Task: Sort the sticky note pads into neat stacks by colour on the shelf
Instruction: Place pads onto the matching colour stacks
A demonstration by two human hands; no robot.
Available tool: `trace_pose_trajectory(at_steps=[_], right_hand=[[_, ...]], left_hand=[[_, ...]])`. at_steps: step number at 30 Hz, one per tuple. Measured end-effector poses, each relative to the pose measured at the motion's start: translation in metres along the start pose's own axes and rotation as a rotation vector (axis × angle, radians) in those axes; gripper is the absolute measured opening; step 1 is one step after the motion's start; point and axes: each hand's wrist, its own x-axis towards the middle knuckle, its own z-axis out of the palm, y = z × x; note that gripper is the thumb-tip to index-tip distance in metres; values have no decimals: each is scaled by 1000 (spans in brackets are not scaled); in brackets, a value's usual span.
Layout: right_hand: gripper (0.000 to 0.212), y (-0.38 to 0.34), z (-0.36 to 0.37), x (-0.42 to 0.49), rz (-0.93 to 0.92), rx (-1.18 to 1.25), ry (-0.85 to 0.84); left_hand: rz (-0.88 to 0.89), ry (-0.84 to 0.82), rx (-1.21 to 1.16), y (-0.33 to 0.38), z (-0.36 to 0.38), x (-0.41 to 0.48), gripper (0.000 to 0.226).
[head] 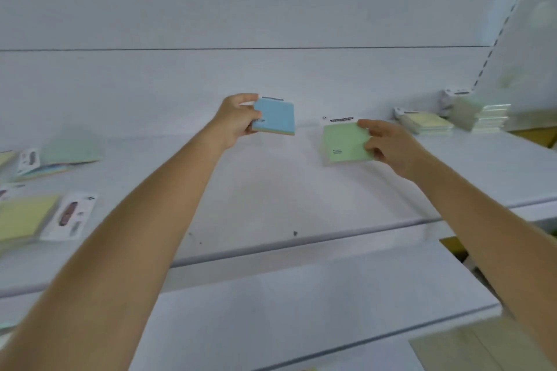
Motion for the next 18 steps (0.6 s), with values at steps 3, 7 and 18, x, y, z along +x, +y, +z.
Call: trace_pose_trajectory(at_steps=[3,7,18], right_hand=[[50,15,-59,3,2,-21,53],[50,29,-108,10,8,-30,88],[50,46,-168,71,-41,-9,175]], left_hand=[[2,-14,-23,-5,70,6,45],[-13,-12,-37,-6,134,17,45],[53,-16,98,-12,211,78,36]])
